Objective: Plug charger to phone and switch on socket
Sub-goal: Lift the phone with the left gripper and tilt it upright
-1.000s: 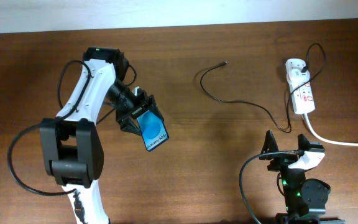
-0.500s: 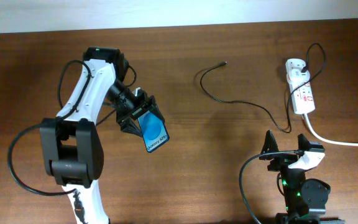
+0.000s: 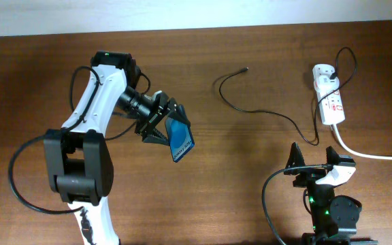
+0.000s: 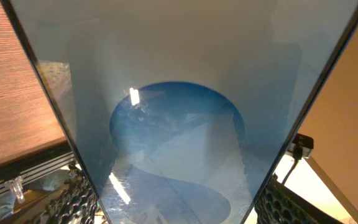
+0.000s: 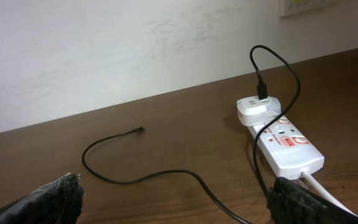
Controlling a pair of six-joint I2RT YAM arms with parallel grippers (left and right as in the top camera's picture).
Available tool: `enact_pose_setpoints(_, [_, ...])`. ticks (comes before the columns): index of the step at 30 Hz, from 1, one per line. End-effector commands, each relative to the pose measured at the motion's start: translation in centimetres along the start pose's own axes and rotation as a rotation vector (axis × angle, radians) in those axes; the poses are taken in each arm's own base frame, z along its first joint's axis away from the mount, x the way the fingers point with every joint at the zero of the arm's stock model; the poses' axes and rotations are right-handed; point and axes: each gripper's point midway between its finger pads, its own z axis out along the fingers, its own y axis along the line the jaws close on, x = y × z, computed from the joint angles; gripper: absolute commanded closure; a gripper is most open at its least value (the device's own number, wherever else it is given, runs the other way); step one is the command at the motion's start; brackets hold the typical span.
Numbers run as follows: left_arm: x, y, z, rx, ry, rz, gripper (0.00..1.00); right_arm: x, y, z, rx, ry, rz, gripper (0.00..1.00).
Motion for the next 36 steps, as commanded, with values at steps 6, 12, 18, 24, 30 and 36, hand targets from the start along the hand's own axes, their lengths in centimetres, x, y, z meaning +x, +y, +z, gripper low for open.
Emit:
enact_pose_setpoints(6, [1.3,-2.3,-1.0,0.071,-0.021,0.083,0.46,0.2,-0.1,0.0,0.004,0.003,0.005,0.01])
enact_pose_setpoints(12, [1.3,-2.3,-1.0,0.071,-0.021,0.082,0.46,0.2,-0.1,0.0,0.004,0.003,0.005,0.01])
enact_pose_setpoints(18, [1.3,-2.3,-1.0,0.071,-0.021,0.082,0.46,0.2,-0.1,0.0,0.004,0.003,0.005,0.01])
enact_pose_setpoints(24, [1.3,-2.3,-1.0,0.071,-0.022,0.082,0.46,0.2,-0.1,0.0,0.004,0.003,0.005,0.01])
enact_pose_setpoints(30, [1.2,-2.2,-1.0,0.066,-0.023,0.084,0.47,0.2,-0.1,0.0,0.004,0.003,0.005,0.02])
enact_pose_setpoints(36, [-3.9,-3.4,-1.6,0.067,-0.209,0.228,0.47,0.2,-0.1,0.0,0.004,0.003,0.005,0.02])
